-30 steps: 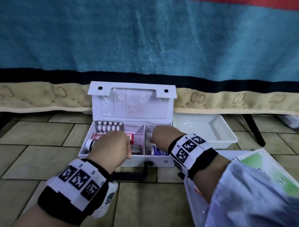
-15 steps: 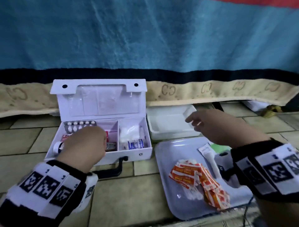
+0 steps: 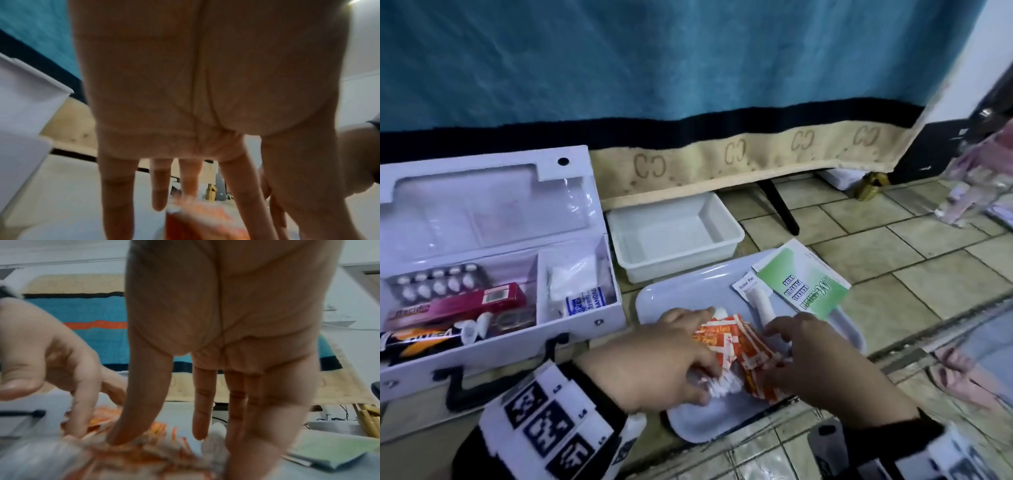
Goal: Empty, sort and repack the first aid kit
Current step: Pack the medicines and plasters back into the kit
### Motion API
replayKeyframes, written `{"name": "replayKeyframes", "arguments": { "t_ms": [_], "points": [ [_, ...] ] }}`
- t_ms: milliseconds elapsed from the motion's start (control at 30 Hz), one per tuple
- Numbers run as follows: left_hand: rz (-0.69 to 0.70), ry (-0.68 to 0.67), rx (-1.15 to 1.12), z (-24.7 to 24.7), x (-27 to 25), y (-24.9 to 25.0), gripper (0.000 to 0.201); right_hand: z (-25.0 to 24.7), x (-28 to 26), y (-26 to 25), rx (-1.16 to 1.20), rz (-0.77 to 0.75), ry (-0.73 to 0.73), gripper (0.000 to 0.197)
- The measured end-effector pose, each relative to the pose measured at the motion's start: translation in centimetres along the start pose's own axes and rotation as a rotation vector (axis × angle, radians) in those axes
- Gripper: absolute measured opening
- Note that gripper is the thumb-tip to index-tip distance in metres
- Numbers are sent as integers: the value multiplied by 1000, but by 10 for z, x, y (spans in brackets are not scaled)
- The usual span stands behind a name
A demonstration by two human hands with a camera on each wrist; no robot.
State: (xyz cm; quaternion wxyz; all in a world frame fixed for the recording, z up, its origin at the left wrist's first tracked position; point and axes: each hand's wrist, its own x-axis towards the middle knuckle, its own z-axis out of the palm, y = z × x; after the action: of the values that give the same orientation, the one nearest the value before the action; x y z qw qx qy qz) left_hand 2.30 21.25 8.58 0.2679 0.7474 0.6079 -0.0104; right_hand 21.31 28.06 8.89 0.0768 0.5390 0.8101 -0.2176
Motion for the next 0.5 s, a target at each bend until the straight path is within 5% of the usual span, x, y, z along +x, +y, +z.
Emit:
{"name": "replayKeyframes", "arguments": {
  "t_ms": [333, 400, 500],
  "points": [
    [-157, 92, 52, -7, 13, -18, 27, 13, 18, 1, 94, -46, 42, 34],
    [-206, 92, 78, -10, 13, -18, 26, 9, 20, 3, 140, -49, 111, 14],
    [-245, 103, 76, -16, 13, -16, 29, 4, 28, 9, 158, -15, 246, 14]
  ]
}}
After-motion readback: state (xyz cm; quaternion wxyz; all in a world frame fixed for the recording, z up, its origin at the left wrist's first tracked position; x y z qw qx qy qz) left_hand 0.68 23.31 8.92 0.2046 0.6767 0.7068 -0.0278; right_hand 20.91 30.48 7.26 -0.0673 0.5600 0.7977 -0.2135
